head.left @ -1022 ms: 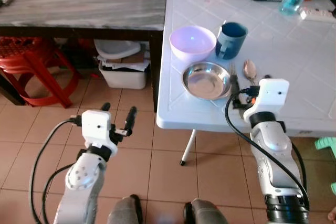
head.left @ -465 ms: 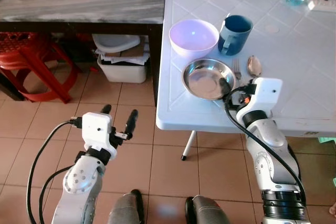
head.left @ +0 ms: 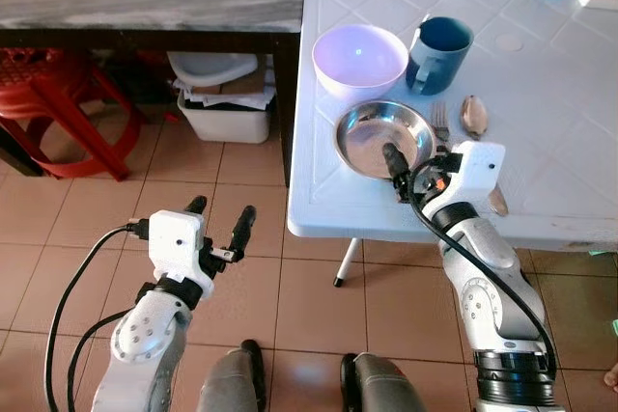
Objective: Setting the table
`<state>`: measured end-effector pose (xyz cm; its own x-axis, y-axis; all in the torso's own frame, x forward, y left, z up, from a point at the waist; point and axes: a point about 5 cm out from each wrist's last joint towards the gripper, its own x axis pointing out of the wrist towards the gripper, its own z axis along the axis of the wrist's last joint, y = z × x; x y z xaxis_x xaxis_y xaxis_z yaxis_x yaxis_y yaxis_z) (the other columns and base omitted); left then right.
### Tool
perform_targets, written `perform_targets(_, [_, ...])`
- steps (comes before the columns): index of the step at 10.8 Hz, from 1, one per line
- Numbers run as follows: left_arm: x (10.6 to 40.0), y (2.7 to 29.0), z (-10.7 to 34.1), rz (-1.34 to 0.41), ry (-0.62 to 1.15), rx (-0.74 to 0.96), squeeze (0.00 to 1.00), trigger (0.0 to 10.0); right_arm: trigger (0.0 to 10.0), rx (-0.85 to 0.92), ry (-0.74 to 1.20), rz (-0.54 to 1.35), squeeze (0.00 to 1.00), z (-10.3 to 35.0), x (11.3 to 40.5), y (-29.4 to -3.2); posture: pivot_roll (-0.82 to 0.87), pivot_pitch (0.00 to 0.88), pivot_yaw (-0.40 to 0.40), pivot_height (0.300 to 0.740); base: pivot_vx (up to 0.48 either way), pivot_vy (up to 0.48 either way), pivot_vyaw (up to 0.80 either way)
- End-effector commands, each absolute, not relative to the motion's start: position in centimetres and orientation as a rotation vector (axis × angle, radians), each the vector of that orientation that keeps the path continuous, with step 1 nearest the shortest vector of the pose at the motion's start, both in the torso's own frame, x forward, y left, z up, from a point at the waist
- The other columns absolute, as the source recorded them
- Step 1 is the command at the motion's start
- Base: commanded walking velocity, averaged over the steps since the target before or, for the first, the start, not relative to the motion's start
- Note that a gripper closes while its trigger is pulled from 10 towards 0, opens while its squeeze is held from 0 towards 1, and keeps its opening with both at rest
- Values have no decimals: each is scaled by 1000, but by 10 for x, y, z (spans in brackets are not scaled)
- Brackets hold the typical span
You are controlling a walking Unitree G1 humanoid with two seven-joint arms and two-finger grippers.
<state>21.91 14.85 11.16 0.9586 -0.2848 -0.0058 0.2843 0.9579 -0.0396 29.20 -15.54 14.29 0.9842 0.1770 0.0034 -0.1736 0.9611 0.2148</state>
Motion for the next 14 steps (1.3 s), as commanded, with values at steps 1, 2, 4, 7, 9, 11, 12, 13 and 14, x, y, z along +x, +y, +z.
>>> perform_targets(1, [216,149,112,-306,21,-36,0,10000,10000,235,23,197,0,144,289,-153,-4,243,31,740,0,0,0])
perform_targets(2, [216,149,112,-308,21,-36,0,10000,10000,258,39,197,0,142,289,-151,-2,244,31,740,0,0,0])
perform_targets(4, [214,149,113,-316,24,-39,0,10000,10000,305,84,186,0,135,287,-152,-2,248,31,740,0,0,0])
perform_targets(7, [211,148,118,-379,7,-6,0,10000,0,429,131,158,0,131,287,-154,-3,257,31,740,0,0,0])
perform_targets(9, [210,147,121,-404,2,-4,0,10000,0,516,161,127,0,128,287,-156,-1,263,31,740,0,0,0])
perform_targets(11, [209,144,124,-445,-7,-19,0,10000,0,592,208,116,0,122,286,-155,3,265,30,740,0,0,0])
perform_targets(12, [207,143,126,-476,-15,-16,0,10000,0,621,239,107,0,119,286,-155,4,265,29,740,0,0,0])
perform_targets(13, [207,143,126,-483,-12,-19,0,10000,0,638,257,105,0,117,286,-154,6,264,28,740,0,0,0])
perform_targets(14, [207,143,125,-482,-8,-23,0,10000,0,660,310,88,0,111,287,-155,7,264,29,740,0,0,0])
